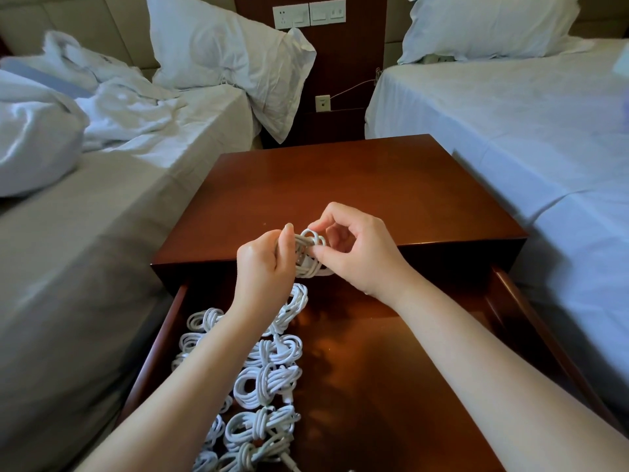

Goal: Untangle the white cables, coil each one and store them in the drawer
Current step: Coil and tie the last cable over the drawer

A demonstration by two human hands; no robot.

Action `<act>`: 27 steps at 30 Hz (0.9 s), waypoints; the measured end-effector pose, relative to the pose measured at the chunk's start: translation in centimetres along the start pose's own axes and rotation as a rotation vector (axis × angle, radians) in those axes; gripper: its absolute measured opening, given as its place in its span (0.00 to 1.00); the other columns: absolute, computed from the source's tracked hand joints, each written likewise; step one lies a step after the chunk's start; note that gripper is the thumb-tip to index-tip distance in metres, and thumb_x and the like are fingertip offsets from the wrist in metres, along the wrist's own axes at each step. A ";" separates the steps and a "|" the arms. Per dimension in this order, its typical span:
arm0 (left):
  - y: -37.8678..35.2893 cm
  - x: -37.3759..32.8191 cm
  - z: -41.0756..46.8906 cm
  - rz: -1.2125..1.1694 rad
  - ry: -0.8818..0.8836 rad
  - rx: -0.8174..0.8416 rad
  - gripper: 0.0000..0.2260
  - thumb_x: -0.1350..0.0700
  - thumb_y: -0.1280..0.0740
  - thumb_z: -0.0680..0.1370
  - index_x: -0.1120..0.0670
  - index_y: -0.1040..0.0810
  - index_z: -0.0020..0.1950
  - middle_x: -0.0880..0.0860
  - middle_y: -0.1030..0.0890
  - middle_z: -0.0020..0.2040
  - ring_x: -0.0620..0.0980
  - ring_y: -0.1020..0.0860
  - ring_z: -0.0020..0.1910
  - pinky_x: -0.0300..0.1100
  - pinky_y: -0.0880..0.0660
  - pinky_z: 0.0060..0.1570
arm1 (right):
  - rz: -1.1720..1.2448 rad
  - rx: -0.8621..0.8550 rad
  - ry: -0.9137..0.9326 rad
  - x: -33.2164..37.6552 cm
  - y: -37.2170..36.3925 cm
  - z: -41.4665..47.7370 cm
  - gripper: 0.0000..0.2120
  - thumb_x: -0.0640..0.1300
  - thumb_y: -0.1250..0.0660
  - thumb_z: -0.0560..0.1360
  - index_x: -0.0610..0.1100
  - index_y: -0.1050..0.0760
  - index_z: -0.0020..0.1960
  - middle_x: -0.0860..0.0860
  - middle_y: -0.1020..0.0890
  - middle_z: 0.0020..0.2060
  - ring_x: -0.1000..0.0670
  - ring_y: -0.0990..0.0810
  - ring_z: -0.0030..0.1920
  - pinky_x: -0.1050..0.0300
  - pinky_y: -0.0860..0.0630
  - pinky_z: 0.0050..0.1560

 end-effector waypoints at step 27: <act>1.4 1.4 0.0 -0.263 0.334 -0.129 0.24 0.45 0.44 0.79 0.65 0.23 0.39 0.65 0.21 0.35 0.68 0.24 0.37 0.62 0.25 0.37 | 0.397 -0.078 -0.273 -2.9 -3.2 -1.3 0.10 0.45 0.26 0.72 0.51 0.19 0.53 0.54 0.16 0.47 0.52 0.19 0.50 0.51 0.21 0.53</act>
Point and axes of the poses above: each hand's wrist, its own z-axis towards the middle knuckle, its own y-axis out of the back of the hand, x = y × z, the point moved 7 cm from there along z, towards the middle knuckle
